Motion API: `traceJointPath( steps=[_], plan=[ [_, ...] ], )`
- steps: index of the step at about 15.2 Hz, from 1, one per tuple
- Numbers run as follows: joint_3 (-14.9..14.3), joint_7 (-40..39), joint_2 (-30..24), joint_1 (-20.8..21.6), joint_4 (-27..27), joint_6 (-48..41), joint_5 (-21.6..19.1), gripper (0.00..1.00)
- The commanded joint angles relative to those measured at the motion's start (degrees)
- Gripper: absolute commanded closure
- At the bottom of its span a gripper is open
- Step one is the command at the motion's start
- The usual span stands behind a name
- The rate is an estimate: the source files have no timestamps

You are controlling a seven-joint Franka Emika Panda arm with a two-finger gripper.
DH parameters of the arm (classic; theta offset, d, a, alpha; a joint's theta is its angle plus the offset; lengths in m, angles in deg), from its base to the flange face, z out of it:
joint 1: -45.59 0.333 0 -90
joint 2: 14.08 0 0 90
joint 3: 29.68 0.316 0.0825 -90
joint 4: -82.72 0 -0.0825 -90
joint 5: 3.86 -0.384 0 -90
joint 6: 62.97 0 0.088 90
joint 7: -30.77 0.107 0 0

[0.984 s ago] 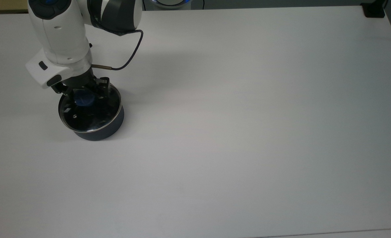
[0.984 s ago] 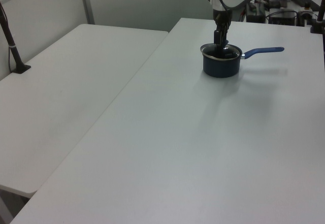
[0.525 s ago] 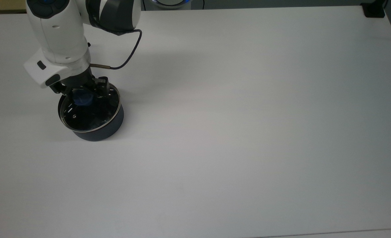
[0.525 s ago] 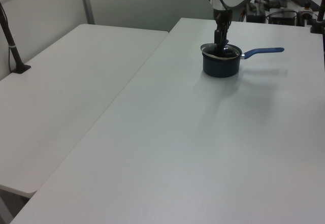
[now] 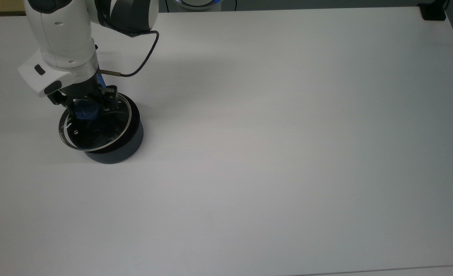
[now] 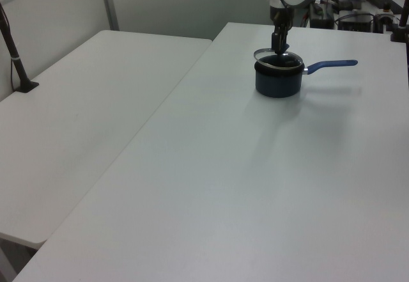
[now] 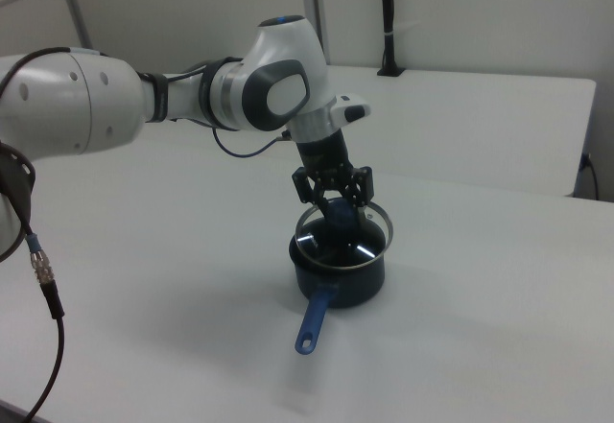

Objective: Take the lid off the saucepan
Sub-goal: 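Lift the glass lid off the saucepan and carry it aside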

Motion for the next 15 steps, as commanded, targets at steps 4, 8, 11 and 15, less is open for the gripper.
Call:
traceJointPath(
  steps=[4,8,11,15],
  plan=[
    [-0.5,-0.4,-1.5,2.2,0.0,-3.0,3.5,0.47],
    [-2.1,-0.3,-2.7,6.7,0.2,-6.6,4.3,0.51],
    [-2.2,-0.2,-4.1,8.8,0.5,-10.1,4.3,0.52],
    [-2.2,0.2,-6.0,11.4,1.5,-12.5,4.2,0.53]
  ],
)
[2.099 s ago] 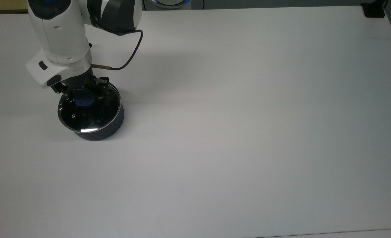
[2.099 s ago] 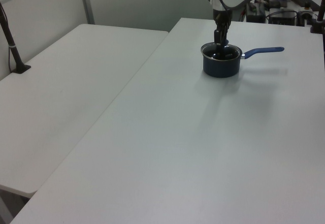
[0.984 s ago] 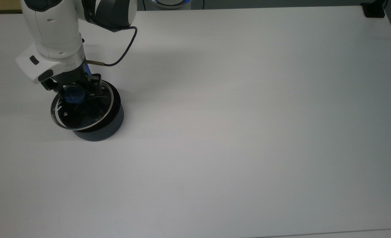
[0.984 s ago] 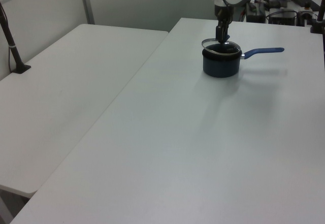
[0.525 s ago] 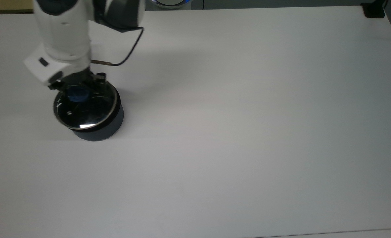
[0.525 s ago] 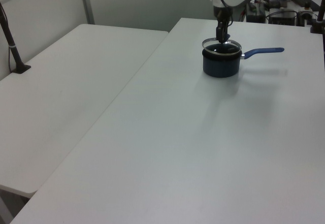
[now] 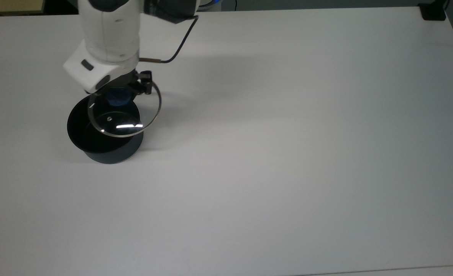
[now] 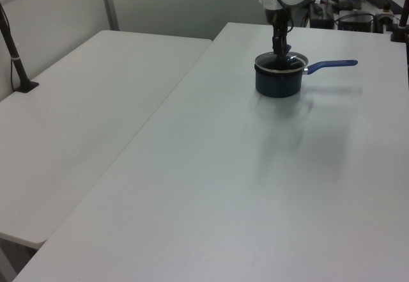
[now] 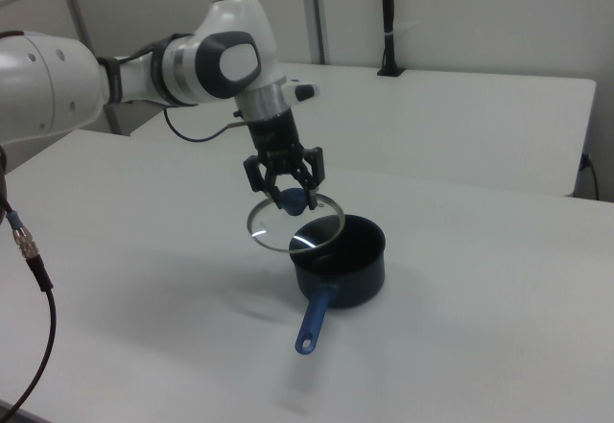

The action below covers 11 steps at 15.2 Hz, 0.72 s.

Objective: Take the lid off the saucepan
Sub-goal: 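Lift the glass lid off the saucepan and carry it aside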

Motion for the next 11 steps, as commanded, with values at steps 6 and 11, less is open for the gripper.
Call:
traceJointPath(
  steps=[6,11],
  plan=[
    [-0.9,10.3,-4.5,11.5,8.7,-0.6,1.1,0.54],
    [-0.9,14.4,-4.0,14.9,11.3,0.1,2.7,0.54]
  ],
)
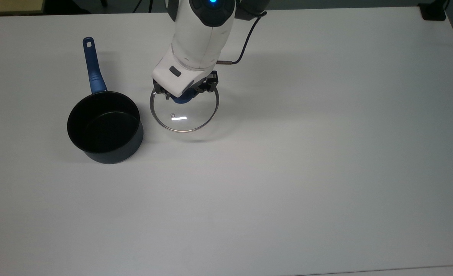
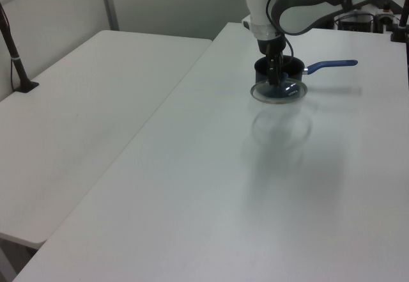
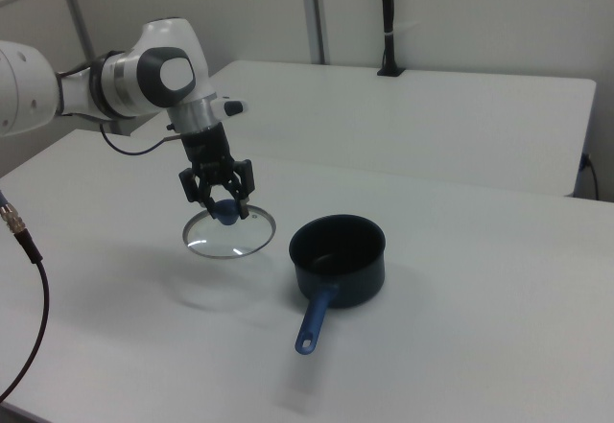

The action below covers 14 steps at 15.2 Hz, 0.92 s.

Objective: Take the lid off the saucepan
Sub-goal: 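Lift the glass lid off the saucepan and carry it aside, then lower the glass lid onto the table beside the saucepan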

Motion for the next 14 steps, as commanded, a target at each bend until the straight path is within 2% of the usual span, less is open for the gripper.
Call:
traceJointPath(
  steps=[1,9,14],
  plan=[
    [-0.9,5.5,-2.0,3.8,5.4,1.7,3.7,0.54],
    [-0.8,16.7,0.6,6.4,7.7,8.8,3.9,0.54],
    [-0.3,18.2,0.6,6.9,8.9,8.3,3.8,0.53]
  ],
)
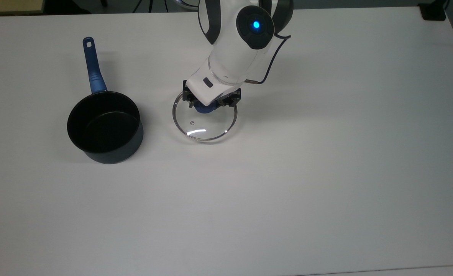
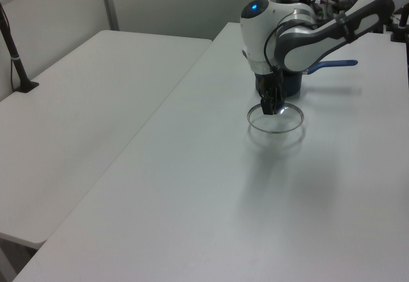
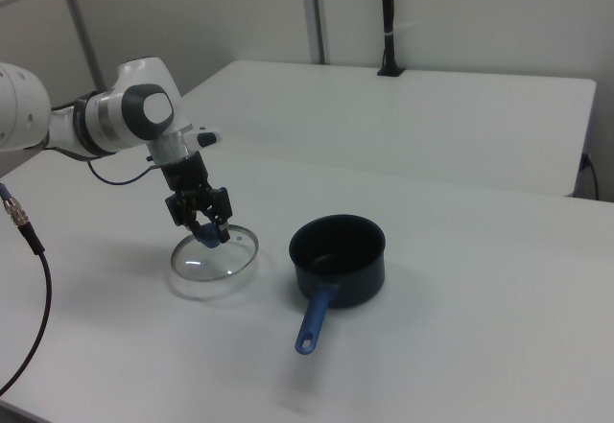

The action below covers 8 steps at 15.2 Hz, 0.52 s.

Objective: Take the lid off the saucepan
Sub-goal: 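Lower the glass lid onto the table beside the saucepan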

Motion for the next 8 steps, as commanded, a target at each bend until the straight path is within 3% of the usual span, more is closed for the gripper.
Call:
traceJointPath(
  steps=[1,8],
  plan=[
    [-0.3,2.2,-1.4,1.4,2.5,0.9,1.1,0.52],
    [1.0,5.8,1.1,1.5,2.6,1.4,1.1,0.41]
  ],
)
